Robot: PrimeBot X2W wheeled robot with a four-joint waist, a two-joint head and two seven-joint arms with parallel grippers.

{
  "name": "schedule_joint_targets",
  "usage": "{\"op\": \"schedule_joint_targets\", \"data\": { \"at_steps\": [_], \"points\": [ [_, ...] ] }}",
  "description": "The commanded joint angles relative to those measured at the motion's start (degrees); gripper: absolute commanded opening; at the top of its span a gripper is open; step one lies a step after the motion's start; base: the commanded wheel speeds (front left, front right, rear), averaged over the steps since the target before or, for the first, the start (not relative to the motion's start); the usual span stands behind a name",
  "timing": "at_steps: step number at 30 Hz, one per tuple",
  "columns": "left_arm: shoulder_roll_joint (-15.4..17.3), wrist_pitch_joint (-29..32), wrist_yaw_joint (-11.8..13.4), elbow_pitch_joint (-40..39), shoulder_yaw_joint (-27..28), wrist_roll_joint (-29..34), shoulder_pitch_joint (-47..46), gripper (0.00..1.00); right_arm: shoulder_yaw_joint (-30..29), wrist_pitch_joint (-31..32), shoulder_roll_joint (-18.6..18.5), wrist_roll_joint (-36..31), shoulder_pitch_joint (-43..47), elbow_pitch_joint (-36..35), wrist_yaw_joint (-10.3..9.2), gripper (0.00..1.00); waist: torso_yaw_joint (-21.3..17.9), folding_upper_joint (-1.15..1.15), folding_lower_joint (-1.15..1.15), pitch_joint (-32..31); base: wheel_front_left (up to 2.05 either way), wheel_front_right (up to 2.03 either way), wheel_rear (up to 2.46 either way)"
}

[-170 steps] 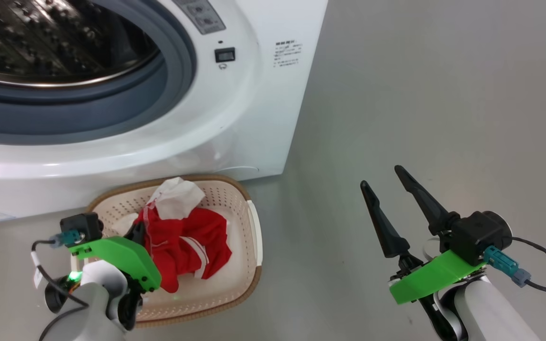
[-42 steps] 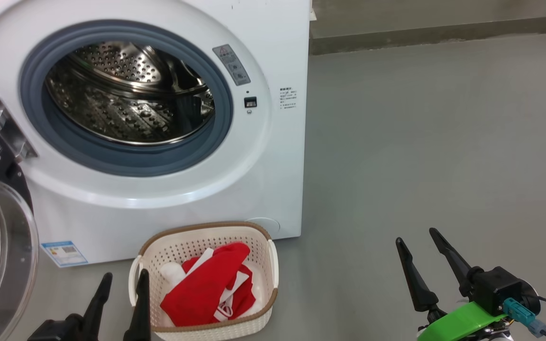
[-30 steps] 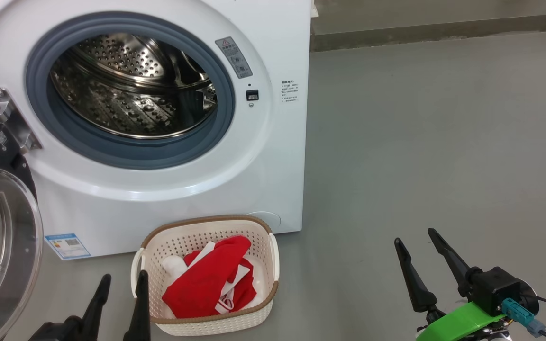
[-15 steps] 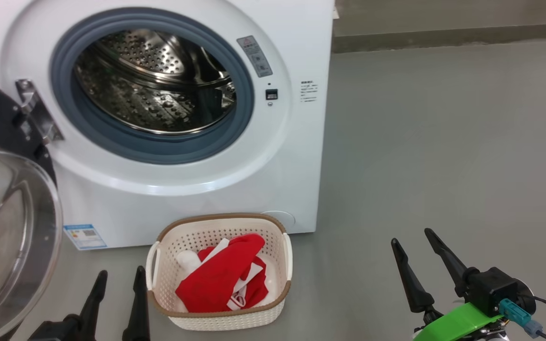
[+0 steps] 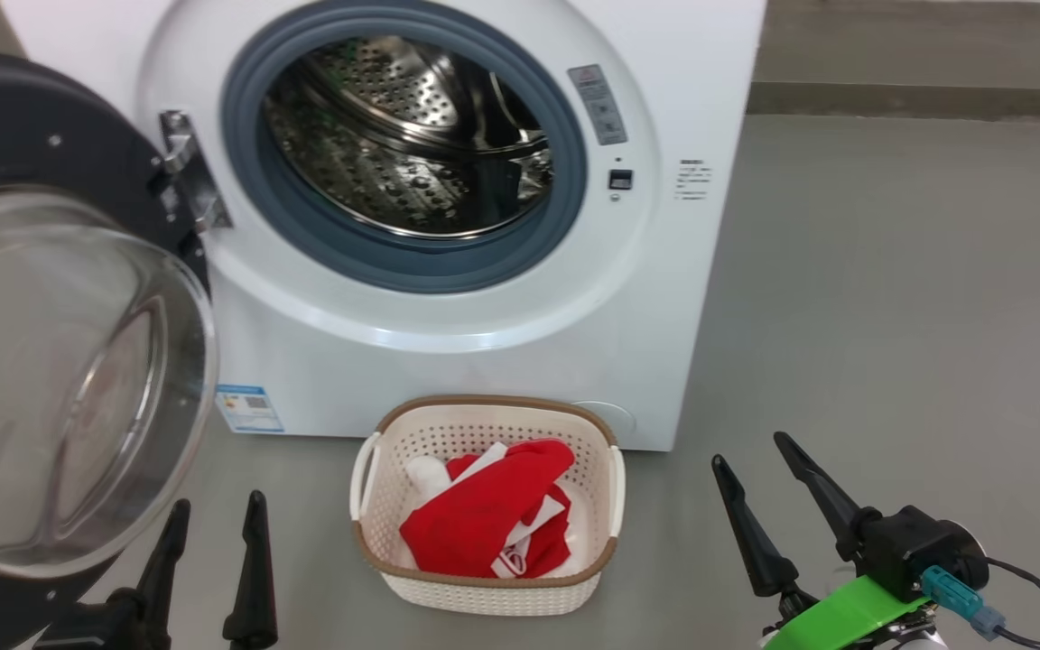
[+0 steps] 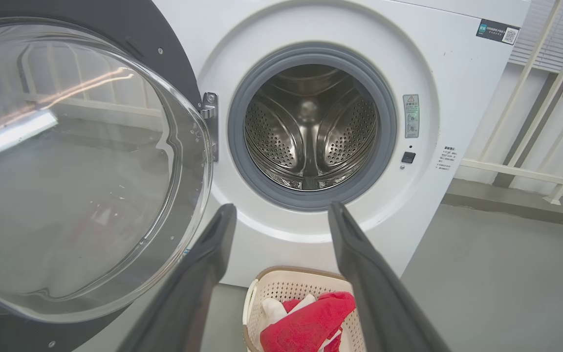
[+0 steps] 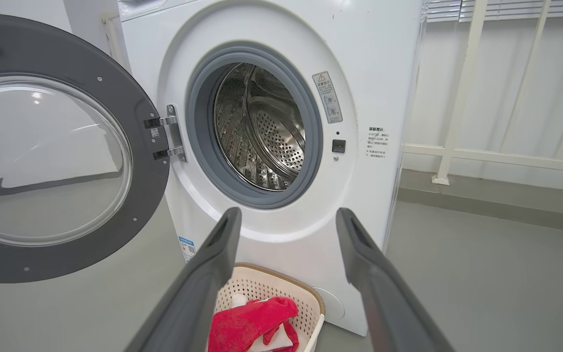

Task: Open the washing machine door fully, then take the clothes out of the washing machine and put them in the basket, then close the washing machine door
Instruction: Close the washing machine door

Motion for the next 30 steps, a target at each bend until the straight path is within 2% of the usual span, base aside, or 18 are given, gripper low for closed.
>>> {"op": "schedule_joint_targets", "data": {
  "at_steps": [1,30],
  "points": [
    [1.3,0.2,0.6,-2.2,2.3,0.3,-1.1,1.00,1.8,-0.4,-0.2,0.7,-2.7,-1.6,0.36,1.00,2.7,0.00,0.00,-0.1,0.00,0.00,0.00],
    [3.3,2.1,4.8,-8.0,3.8,2.2,0.6,1.00,9.2,-0.4,-1.9,3.8,-5.0,-2.1,0.36,1.00,15.3,0.00,0.00,-1.2,0.00,0.00,0.00]
  ]
}}
